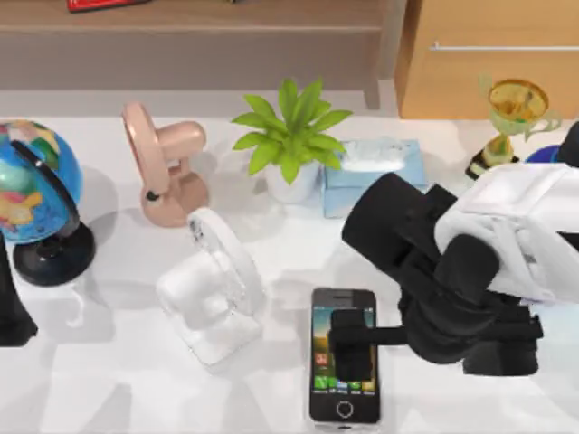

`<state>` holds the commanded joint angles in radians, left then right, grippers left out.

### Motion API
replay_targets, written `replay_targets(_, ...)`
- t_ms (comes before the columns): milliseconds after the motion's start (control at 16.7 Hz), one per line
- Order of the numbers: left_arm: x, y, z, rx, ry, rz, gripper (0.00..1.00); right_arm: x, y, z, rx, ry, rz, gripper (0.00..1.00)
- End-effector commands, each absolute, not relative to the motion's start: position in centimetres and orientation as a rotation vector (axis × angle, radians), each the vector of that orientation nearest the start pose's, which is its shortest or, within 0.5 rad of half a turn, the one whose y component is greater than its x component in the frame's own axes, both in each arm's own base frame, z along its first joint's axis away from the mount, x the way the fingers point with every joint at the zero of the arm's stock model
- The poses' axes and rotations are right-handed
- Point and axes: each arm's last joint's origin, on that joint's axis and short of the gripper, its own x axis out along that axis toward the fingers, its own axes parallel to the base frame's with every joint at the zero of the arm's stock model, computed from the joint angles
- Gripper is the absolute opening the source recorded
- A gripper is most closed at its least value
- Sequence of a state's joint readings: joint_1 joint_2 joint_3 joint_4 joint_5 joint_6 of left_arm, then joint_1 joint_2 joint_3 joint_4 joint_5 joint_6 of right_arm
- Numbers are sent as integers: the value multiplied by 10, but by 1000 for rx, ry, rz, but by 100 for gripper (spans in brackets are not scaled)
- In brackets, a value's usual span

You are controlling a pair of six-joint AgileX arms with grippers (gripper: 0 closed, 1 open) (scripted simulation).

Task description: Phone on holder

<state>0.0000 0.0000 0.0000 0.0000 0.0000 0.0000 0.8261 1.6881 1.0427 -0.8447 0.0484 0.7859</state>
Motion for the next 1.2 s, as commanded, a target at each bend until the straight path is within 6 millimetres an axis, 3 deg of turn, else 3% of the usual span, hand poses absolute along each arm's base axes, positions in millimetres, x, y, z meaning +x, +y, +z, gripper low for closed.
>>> replay_targets(180,106,-1,160,0,0,0,100,215,258,166,0,1482,2,100)
replay_targets(360,106,-1,160,0,0,0,100,226,278,172,38,1458,-28,100)
replay_targets(900,106,-1,160,0,0,0,100,224,275,173,51,1451,-34,100)
replay_targets(1200,106,-1,160,0,0,0,100,213,266,147,47,1455,-36,100)
